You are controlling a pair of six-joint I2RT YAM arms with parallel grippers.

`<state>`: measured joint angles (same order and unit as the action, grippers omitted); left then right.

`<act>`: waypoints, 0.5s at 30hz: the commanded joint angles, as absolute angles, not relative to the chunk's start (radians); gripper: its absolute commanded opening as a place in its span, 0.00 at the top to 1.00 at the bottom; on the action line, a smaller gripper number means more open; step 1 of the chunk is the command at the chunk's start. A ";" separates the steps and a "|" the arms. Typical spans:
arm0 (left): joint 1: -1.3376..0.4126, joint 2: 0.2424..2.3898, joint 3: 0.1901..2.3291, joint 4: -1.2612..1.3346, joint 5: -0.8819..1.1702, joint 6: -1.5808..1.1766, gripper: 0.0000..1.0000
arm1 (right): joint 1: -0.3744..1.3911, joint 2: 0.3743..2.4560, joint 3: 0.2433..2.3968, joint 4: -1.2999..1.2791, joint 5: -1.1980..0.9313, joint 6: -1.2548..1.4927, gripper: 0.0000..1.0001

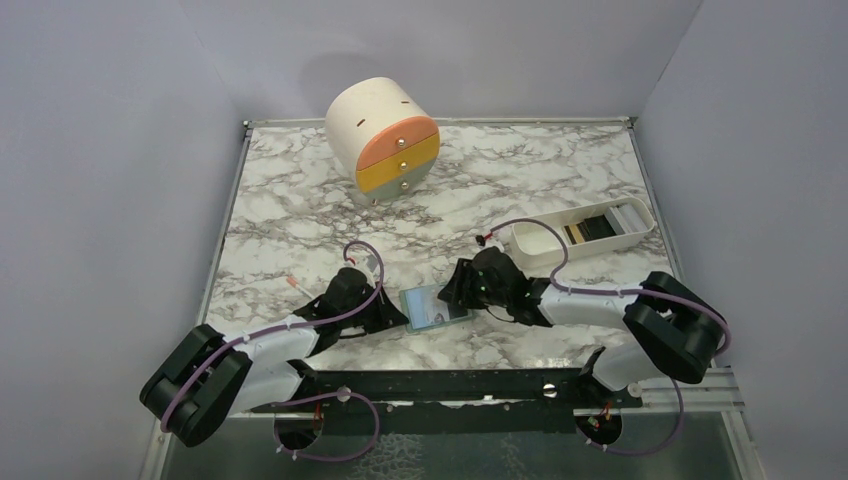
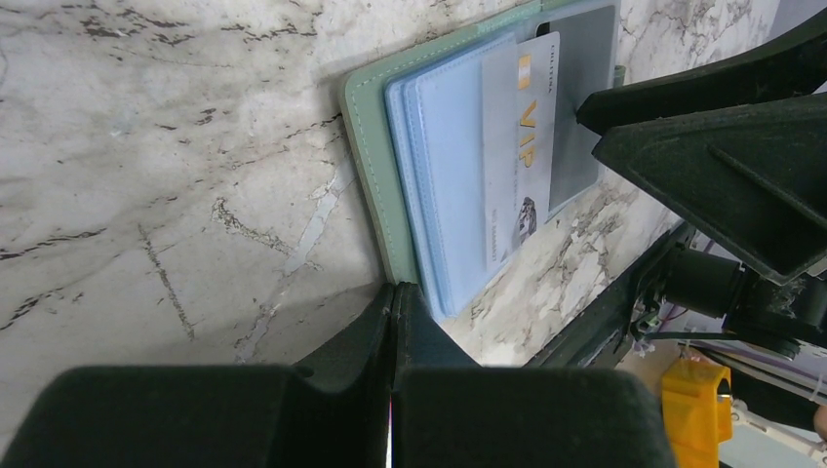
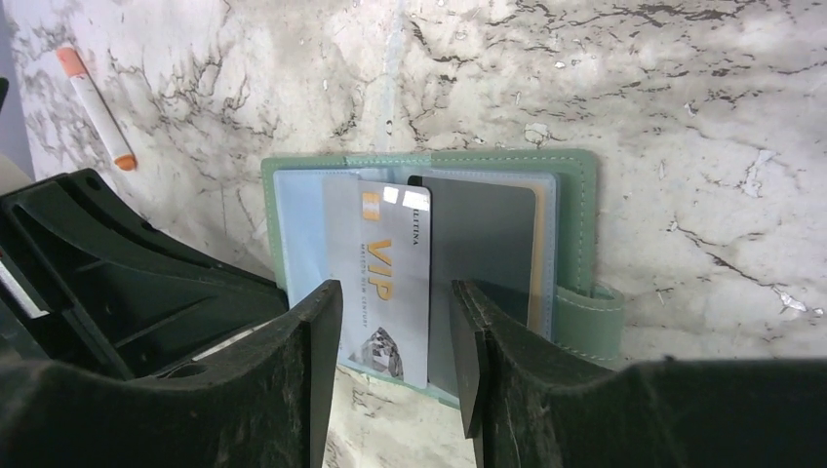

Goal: Put the credit cards into the card holder
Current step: Insert the credit card into the card holder.

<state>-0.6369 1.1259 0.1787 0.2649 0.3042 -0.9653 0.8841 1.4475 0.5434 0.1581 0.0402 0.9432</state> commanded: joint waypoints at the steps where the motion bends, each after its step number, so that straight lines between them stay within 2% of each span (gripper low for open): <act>1: -0.640 1.116 0.171 0.229 0.312 -0.944 1.00 | 0.889 1.487 0.571 0.123 0.032 0.871 0.54; 10: -0.640 1.153 0.198 0.236 0.314 -0.933 1.00 | 0.897 1.567 0.610 0.172 -0.060 0.870 0.55; 15: -0.640 1.190 0.213 0.254 0.325 -0.926 1.00 | 0.902 1.572 0.560 0.300 -0.142 0.925 0.55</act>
<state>-0.6369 1.1553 0.1978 0.2630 0.3080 -0.9543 0.8906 1.5467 0.5991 0.2096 -0.0593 0.8944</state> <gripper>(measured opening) 0.009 0.450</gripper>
